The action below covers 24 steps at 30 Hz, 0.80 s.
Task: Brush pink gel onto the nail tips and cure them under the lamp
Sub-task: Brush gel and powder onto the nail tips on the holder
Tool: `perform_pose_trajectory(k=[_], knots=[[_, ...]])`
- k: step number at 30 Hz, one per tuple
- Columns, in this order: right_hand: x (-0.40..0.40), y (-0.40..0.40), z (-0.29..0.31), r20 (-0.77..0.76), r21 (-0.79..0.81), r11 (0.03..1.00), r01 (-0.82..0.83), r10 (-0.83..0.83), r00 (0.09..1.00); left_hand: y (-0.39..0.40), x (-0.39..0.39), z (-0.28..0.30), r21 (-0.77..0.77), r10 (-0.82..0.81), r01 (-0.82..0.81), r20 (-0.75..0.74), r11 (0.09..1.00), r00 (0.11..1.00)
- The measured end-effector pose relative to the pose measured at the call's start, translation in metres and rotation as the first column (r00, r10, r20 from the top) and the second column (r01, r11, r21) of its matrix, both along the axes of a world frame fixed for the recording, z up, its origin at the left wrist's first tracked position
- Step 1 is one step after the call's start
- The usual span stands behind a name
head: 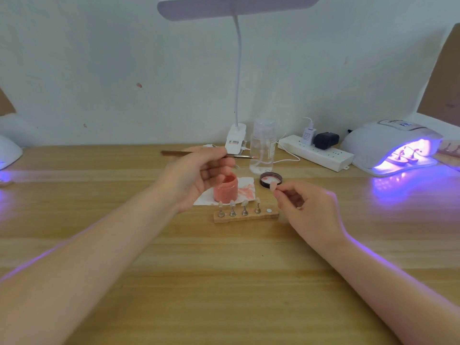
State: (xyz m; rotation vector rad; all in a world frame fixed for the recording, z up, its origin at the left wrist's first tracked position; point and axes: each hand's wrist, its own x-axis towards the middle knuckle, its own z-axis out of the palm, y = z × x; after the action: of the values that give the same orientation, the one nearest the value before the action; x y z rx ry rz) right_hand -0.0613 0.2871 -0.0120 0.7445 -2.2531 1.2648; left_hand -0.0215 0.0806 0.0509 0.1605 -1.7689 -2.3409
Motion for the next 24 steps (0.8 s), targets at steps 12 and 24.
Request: perform_pose_trajectory(k=[12,24], knots=[[0.000,0.000,-0.001,0.025,-0.033,0.999,0.000,0.001,1.000,0.043,0.027,-0.056,-0.566,0.006,-0.272,-0.426,0.778,0.905],[-0.001,0.000,-0.001,0.003,-0.043,0.999,-0.004,0.004,1.000,0.040,0.030,-0.062,-0.665,-0.093,-0.350,-0.534,0.660,0.841]])
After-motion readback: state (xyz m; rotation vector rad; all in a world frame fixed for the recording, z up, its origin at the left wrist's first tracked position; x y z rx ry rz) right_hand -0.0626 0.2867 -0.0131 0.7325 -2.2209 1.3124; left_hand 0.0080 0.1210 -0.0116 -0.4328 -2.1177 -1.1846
